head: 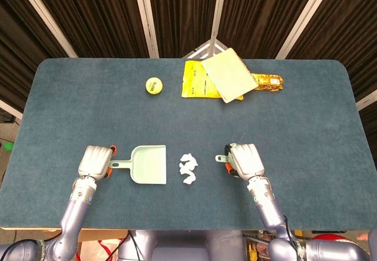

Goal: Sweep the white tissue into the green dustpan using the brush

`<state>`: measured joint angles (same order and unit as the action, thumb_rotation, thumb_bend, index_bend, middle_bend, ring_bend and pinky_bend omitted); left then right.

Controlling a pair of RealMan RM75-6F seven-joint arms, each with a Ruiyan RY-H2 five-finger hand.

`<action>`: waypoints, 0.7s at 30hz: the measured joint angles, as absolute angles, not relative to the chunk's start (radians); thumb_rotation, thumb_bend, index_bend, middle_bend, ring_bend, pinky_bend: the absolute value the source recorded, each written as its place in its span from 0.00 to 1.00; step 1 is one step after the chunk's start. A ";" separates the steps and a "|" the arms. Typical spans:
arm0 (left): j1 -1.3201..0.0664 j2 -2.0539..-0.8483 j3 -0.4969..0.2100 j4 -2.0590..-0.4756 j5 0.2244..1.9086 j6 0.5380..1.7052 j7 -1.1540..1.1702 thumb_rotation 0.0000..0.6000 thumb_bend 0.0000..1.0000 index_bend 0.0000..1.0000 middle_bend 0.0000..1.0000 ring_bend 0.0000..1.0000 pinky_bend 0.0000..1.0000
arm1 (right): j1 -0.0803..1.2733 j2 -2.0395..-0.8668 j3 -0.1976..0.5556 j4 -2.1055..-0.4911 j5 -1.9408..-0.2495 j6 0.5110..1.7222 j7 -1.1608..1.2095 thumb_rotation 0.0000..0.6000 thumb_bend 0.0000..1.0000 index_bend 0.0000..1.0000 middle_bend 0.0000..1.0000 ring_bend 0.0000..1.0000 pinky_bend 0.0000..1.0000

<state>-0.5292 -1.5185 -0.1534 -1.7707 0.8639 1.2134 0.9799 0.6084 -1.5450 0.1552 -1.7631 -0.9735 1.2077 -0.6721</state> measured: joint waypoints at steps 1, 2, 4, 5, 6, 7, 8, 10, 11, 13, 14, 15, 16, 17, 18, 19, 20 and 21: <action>-0.532 -1.521 -0.153 -1.770 0.858 1.214 0.980 1.00 0.35 0.40 1.00 1.00 1.00 | 0.609 -1.546 0.155 -1.762 -0.973 1.208 -0.672 1.00 0.44 0.74 0.93 0.93 0.85; -0.535 -1.524 -0.152 -1.768 0.850 1.216 0.979 1.00 0.35 0.40 1.00 1.00 1.00 | 0.609 -1.546 0.155 -1.761 -0.973 1.208 -0.672 1.00 0.44 0.74 0.93 0.93 0.85; -0.541 -1.530 -0.151 -1.764 0.837 1.217 0.979 1.00 0.36 0.41 1.00 1.00 1.00 | 0.610 -1.547 0.154 -1.759 -0.974 1.208 -0.673 1.00 0.44 0.74 0.93 0.93 0.85; -0.544 -1.535 -0.150 -1.761 0.829 1.218 0.978 1.00 0.36 0.41 1.00 1.00 1.00 | 0.610 -1.547 0.153 -1.758 -0.974 1.208 -0.673 1.00 0.44 0.74 0.93 0.93 0.85; -0.547 -1.539 -0.149 -1.759 0.822 1.218 0.977 1.00 0.36 0.41 1.00 1.00 1.00 | 0.611 -1.548 0.152 -1.757 -0.974 1.208 -0.673 1.00 0.44 0.74 0.93 0.93 0.85; -0.549 -1.542 -0.148 -1.757 0.815 1.219 0.977 1.00 0.37 0.41 1.00 1.00 1.00 | 0.611 -1.548 0.150 -1.755 -0.974 1.208 -0.673 1.00 0.44 0.74 0.93 0.93 0.85; -0.553 -1.548 -0.147 -1.754 0.806 1.219 0.976 1.00 0.37 0.42 1.00 1.00 1.00 | 0.611 -1.549 0.150 -1.753 -0.975 1.208 -0.673 1.00 0.44 0.74 0.93 0.93 0.85; -0.559 -1.558 -0.145 -1.747 0.794 1.220 0.974 1.00 0.38 0.42 1.00 1.00 1.00 | 0.611 -1.549 0.149 -1.751 -0.975 1.208 -0.672 1.00 0.44 0.74 0.93 0.93 0.85; -0.562 -1.565 -0.143 -1.743 0.788 1.222 0.973 1.00 0.39 0.43 1.00 1.00 1.00 | 0.611 -1.550 0.148 -1.750 -0.975 1.208 -0.671 1.00 0.44 0.74 0.93 0.93 0.85; -0.568 -1.573 -0.141 -1.737 0.780 1.223 0.971 1.00 0.41 0.45 1.00 1.00 1.00 | 0.611 -1.551 0.146 -1.747 -0.977 1.207 -0.671 1.00 0.44 0.74 0.93 0.93 0.85; -0.571 -1.578 -0.139 -1.733 0.776 1.225 0.970 1.00 0.44 0.47 1.00 1.00 1.00 | 0.611 -1.551 0.146 -1.745 -0.977 1.207 -0.670 1.00 0.44 0.74 0.93 0.93 0.85; -0.573 -1.581 -0.137 -1.730 0.774 1.226 0.968 1.00 0.46 0.49 1.00 1.00 1.00 | 0.611 -1.552 0.146 -1.744 -0.977 1.207 -0.669 1.00 0.44 0.74 0.93 0.93 0.85; -0.575 -1.585 -0.136 -1.728 0.772 1.227 0.967 1.00 0.50 0.52 1.00 1.00 1.00 | 0.611 -1.553 0.145 -1.743 -0.977 1.206 -0.667 1.00 0.44 0.74 0.93 0.93 0.85; -0.578 -1.589 -0.134 -1.724 0.770 1.227 0.965 1.00 0.55 0.57 1.00 1.00 1.00 | 0.611 -1.554 0.145 -1.742 -0.978 1.206 -0.666 1.00 0.44 0.74 0.93 0.93 0.85; -0.580 -1.593 -0.133 -1.721 0.769 1.228 0.963 1.00 0.58 0.62 1.00 1.00 1.00 | 0.611 -1.555 0.144 -1.741 -0.978 1.206 -0.666 1.00 0.44 0.74 0.93 0.93 0.85; -0.581 -1.596 -0.133 -1.719 0.770 1.230 0.960 1.00 0.60 0.65 1.00 1.00 1.00 | 0.612 -1.555 0.143 -1.740 -0.980 1.205 -0.665 1.00 0.44 0.74 0.93 0.93 0.85; -0.582 -1.600 -0.132 -1.716 0.774 1.232 0.953 1.00 0.62 0.69 1.00 1.00 1.00 | 0.611 -1.556 0.142 -1.741 -0.981 1.206 -0.665 1.00 0.44 0.74 0.93 0.93 0.85; -0.582 -1.602 -0.132 -1.715 0.777 1.233 0.949 1.00 0.63 0.72 1.00 1.00 1.00 | 0.608 -1.554 0.139 -1.746 -0.984 1.209 -0.666 1.00 0.44 0.74 0.93 0.93 0.85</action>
